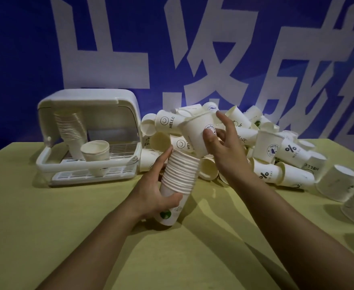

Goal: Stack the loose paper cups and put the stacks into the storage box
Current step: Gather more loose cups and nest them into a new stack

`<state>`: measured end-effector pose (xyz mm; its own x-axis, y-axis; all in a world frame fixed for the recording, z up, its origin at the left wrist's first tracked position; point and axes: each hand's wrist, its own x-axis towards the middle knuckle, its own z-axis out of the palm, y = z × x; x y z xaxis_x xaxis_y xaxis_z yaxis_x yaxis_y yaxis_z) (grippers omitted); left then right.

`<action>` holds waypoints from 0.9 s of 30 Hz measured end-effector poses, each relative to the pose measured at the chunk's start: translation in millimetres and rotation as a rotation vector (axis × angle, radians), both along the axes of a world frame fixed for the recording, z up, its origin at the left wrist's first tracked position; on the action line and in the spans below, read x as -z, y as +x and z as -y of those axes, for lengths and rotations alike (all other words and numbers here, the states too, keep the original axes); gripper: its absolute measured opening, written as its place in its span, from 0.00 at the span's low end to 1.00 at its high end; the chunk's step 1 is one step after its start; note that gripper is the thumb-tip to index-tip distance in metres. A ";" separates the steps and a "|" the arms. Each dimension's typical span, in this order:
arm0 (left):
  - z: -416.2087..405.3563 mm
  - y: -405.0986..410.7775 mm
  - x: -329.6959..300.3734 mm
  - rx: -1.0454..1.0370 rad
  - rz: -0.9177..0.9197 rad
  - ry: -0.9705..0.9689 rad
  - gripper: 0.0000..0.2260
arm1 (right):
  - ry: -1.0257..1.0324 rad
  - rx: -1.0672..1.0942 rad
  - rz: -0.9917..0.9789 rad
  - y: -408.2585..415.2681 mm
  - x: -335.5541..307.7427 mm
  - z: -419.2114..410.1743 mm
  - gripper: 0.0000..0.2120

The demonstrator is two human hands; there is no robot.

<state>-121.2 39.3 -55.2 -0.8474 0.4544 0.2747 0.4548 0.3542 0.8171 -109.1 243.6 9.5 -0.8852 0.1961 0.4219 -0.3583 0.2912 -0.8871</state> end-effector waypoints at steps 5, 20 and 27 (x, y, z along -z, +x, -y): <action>6.4 3.9 -0.2 -0.022 0.012 0.023 0.49 | 0.082 -0.099 -0.001 1.3 11.0 24.7 0.26; 25.6 3.0 7.8 -0.159 -0.009 0.175 0.48 | 0.158 -0.228 0.108 6.0 51.5 44.5 0.22; 25.7 8.3 7.6 -0.196 -0.028 0.201 0.47 | 0.208 -0.306 0.141 16.0 53.9 52.5 0.39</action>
